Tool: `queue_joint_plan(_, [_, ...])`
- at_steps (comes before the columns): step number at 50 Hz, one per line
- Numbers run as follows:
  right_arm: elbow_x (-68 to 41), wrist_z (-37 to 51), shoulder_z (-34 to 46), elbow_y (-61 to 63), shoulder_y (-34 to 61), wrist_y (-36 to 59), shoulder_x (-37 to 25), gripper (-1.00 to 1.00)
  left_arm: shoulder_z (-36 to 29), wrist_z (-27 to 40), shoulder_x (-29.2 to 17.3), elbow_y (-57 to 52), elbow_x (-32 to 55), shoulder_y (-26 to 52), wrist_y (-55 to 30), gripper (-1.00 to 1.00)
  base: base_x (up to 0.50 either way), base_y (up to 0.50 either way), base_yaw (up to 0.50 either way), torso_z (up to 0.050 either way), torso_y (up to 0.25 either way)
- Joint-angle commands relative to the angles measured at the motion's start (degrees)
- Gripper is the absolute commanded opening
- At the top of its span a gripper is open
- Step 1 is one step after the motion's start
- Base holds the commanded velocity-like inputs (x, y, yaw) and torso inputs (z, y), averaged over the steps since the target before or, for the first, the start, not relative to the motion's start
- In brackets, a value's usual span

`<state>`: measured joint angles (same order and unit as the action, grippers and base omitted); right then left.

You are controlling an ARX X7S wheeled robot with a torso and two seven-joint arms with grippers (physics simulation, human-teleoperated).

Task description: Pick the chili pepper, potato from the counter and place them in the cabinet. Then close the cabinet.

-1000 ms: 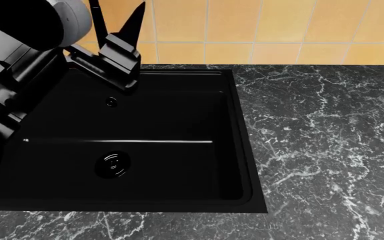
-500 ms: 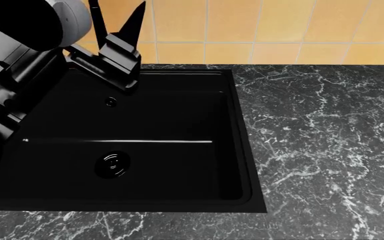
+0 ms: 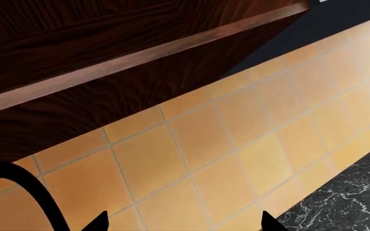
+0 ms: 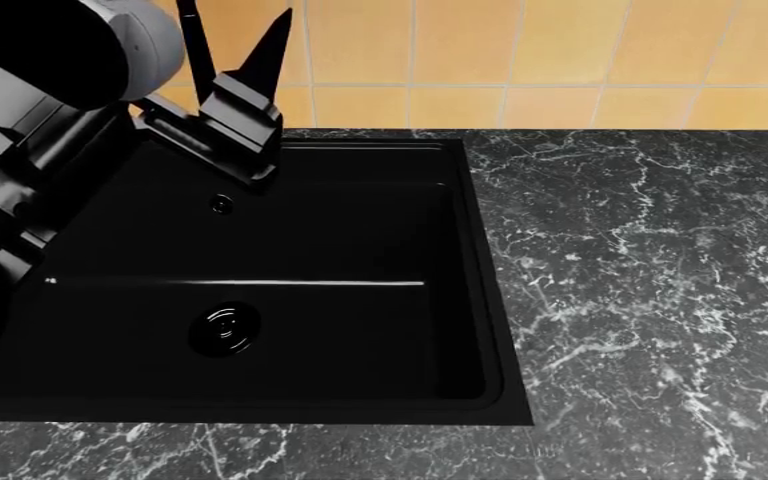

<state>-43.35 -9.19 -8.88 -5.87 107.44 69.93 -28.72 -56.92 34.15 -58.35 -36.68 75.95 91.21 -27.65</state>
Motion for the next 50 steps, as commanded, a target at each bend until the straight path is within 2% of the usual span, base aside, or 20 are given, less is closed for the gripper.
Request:
queue_joint_plan(1, [-1.2,-4.6,6.6,-3.1,4.6,-1.7,6.0,1.00,0.2,0.0,-0.2,-0.2,0.1,-0.2,0.1,1.00,0.01,0.00,0.01,0.000,0.000])
queue_joint_plan(33, [10.3,-14.9,30.3,-18.5,15.4,-8.3,11.9,1.00,0.5,-0.5,-0.5,-0.3,-0.5,-1.5,1.0,1.00,0.00,0.00,0.01,0.002,-0.001])
queue_joint_plan(50, [12.6,-16.1,33.9,-21.2,17.6,-9.3,12.5,1.00,-1.5,-1.3,-0.6,-0.3,0.0,-2.2,-2.1,1.00,0.00,0.00,0.01,0.001,-0.003])
